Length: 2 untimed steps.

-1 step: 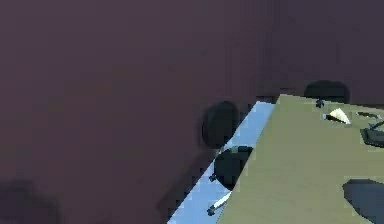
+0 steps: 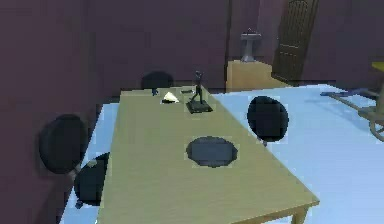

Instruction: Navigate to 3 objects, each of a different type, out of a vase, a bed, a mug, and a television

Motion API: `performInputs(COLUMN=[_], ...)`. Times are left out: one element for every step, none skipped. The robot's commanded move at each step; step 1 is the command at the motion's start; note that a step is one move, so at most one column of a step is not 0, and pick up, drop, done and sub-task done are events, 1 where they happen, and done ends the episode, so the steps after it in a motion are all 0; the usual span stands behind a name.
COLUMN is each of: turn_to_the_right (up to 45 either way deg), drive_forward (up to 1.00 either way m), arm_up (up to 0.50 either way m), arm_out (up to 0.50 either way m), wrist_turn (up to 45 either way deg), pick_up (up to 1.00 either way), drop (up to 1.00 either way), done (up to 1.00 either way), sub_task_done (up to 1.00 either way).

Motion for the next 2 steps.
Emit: performInputs(turn_to_the_right=[45.0,33.0], drive_forward=[0.00,0.00], arm_up=[0.00,0.00], arm_out=[0.00,0.00], wrist_turn=[0.0,0.0], pick_up=[0.00,0.00], drop=[0.00,0.00], done=[0.00,0.00], sub_task_done=[0.00,0.00])
